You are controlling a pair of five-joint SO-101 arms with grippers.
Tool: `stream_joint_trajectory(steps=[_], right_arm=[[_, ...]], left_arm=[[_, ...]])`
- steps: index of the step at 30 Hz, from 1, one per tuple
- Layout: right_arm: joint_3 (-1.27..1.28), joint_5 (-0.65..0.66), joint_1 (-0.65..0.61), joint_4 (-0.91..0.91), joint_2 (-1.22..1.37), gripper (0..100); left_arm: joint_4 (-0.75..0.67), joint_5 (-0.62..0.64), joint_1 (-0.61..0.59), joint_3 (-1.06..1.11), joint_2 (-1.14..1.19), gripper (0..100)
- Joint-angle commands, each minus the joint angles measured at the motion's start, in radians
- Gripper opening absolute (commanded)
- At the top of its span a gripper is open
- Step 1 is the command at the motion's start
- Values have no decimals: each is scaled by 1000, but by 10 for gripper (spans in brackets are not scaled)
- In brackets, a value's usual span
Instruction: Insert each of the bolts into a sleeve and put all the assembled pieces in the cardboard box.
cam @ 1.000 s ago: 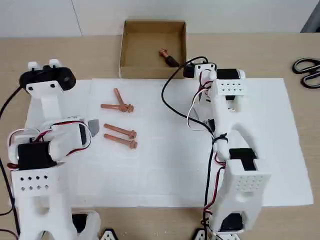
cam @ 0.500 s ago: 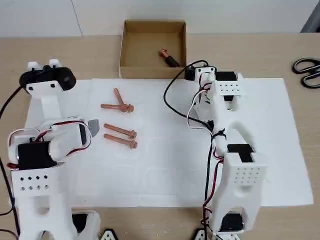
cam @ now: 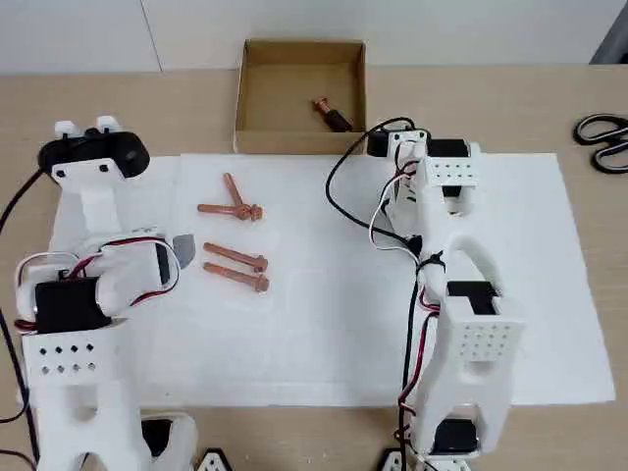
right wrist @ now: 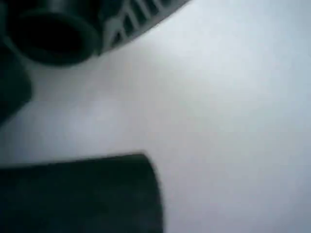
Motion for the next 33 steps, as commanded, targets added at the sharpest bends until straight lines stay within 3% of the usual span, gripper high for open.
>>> stream_joint_trajectory(steps=[1, 10, 14, 22, 28, 33], right_arm=[[-78, -6, -13, 108, -70, 4], [-181, -5, -16, 226, -266, 4], [-181, -6, -16, 234, -323, 4], [-104, -8, -42, 229, -341, 4], [-89, -6, -102, 226, -341, 4], [-89, -6, -122, 226, -341, 4]], left_arm=[[0, -5, -3, -12, -23, 229], [17, -101, -5, -15, -3, 229], [40, -101, -3, -107, 146, 229], [133, -109, 6, -579, 637, 229], [201, -106, 107, -937, 988, 229], [207, 5, 149, -1199, 1263, 228]])
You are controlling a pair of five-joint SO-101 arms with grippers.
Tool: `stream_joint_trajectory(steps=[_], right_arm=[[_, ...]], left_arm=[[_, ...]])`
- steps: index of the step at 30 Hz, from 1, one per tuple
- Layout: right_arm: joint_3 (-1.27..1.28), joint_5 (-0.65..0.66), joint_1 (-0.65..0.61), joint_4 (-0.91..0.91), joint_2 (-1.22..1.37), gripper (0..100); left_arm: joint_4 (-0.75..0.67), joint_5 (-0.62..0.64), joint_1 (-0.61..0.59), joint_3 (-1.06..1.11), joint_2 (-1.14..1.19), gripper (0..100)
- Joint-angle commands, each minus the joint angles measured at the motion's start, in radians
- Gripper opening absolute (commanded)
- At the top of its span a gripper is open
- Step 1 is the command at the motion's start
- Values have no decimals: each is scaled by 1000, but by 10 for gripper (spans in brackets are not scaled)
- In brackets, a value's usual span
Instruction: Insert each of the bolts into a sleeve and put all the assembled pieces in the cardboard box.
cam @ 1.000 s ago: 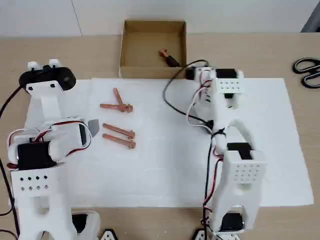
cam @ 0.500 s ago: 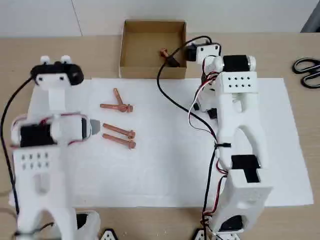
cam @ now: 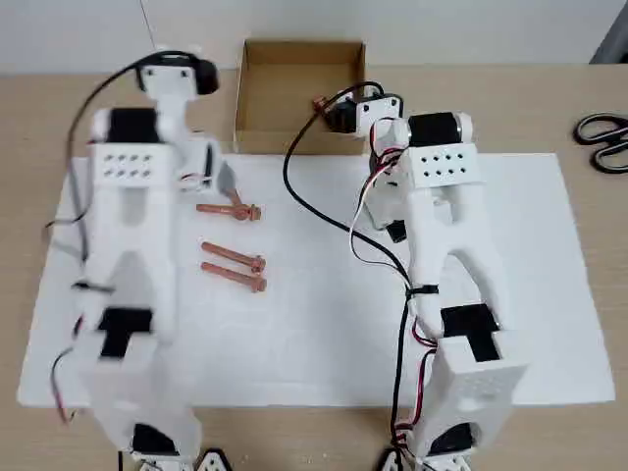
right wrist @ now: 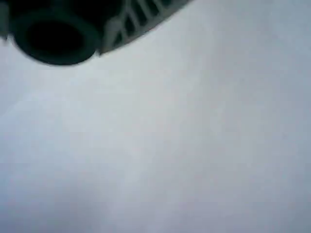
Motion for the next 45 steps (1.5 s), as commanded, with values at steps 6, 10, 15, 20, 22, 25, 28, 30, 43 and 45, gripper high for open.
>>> stream_joint_trajectory(steps=[6, 10, 15, 20, 22, 25, 28, 30, 43, 45], right_arm=[[-3, -5, -8, 2, -71, 4], [-3, -5, -8, 2, -71, 4], [-3, -6, -8, 2, -71, 4], [-3, -8, -8, 2, -71, 4], [-3, -8, -8, 2, -71, 4], [-3, -8, -8, 2, -71, 4], [-3, -8, -8, 2, -71, 4], [-3, -8, -8, 2, -71, 4], [-2, -9, -8, 2, -71, 4], [-2, -8, -7, 2, -71, 4]], left_arm=[[6, 157, 20, -409, 362, 228], [6, 207, 23, -532, 488, 228], [6, 216, 23, -611, 600, 223], [6, 216, 23, -618, 641, 119], [6, 216, 23, -618, 643, 100], [6, 216, 25, -618, 638, 94], [6, 216, 26, -618, 638, 91], [6, 213, 26, -618, 638, 58], [52, 212, 23, -711, 631, 5], [54, 210, 25, -743, 588, 5]])
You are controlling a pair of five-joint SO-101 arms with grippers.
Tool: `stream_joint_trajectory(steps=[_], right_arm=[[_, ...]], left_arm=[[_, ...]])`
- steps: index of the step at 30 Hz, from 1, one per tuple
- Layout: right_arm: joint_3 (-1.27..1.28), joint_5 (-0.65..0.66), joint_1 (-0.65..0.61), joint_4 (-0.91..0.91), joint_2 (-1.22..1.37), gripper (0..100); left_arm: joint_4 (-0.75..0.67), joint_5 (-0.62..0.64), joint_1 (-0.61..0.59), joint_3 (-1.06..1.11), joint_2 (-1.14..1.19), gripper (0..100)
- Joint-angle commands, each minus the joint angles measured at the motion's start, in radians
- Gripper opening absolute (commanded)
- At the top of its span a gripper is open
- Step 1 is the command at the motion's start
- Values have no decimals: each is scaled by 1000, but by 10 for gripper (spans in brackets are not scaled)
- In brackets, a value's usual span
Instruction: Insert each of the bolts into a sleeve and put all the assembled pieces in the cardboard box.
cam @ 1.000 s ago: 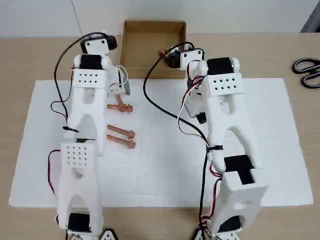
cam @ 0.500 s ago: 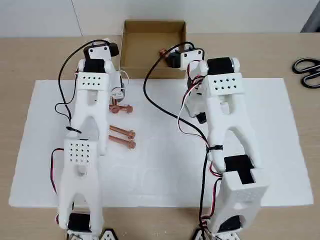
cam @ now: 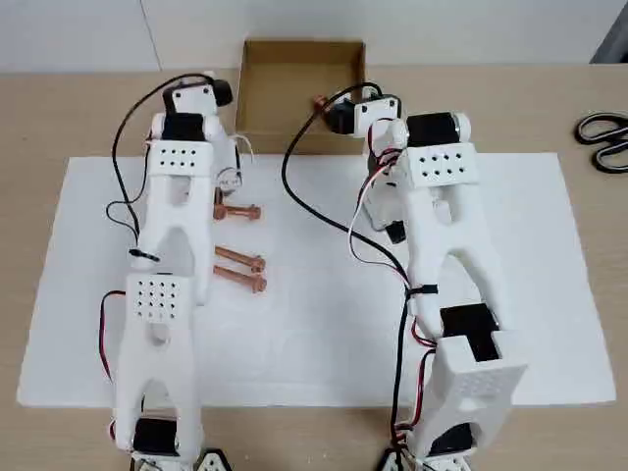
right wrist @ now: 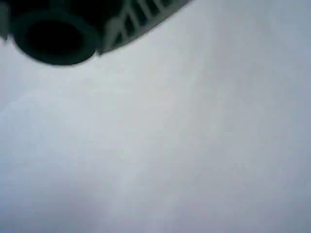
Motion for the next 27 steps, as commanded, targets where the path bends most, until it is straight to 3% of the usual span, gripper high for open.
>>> stream_joint_trajectory(steps=[1, 7, 13, 20, 27], right_arm=[[-5, -8, -1, 2, -71, 4], [-5, -6, 1, 2, -73, 4], [-5, -6, 1, 2, -73, 4], [-5, -8, 1, 2, -73, 4], [-5, -9, -5, 2, -73, 4]], left_arm=[[21, -3, 6, -79, -101, 5], [21, -94, 9, 30, -370, 5], [21, -284, 3, 401, -746, 5], [18, -597, 11, 878, -1250, 5], [18, -994, 11, 1282, -1614, 5]])
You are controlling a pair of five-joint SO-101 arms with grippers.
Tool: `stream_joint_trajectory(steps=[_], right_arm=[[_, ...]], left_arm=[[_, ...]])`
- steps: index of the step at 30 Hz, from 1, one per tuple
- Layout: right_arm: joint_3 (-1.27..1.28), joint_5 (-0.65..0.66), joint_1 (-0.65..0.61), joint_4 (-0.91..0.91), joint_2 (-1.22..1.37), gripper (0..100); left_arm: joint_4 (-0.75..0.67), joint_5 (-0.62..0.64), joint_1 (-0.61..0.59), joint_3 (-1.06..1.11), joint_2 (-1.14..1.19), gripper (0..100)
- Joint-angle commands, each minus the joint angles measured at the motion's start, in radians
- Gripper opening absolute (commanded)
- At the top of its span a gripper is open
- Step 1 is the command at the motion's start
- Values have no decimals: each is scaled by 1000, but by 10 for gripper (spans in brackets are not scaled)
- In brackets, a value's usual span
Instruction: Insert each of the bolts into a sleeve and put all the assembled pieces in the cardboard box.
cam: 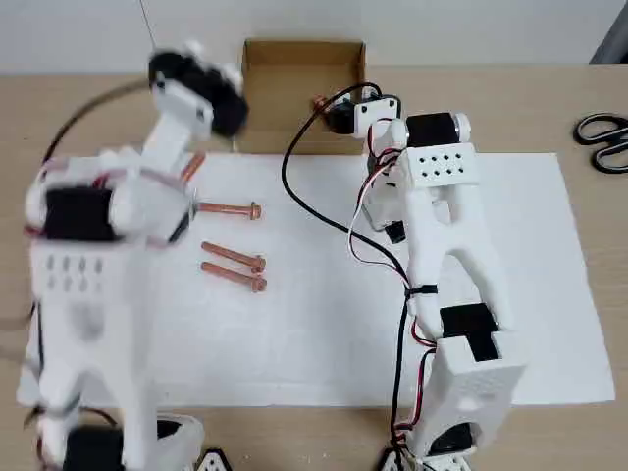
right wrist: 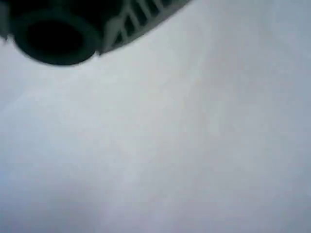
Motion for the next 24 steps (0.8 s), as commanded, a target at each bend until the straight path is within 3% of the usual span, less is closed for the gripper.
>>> stream_joint_trajectory(steps=[1, 5, 8, 13, 24], right_arm=[[-5, -9, -5, 2, -73, 4], [-5, -9, -5, 4, -73, 4], [-3, -9, -5, 5, -73, 4], [0, -9, -5, 5, -73, 4], [0, -9, -5, 5, -73, 4]], left_arm=[[17, -219, 8, 185, -183, 5], [-29, -473, 8, 420, -221, 5], [-141, -537, 8, 556, -221, 5], [-339, -559, 8, 684, -226, 5], [-361, -559, 121, 806, -219, 21]])
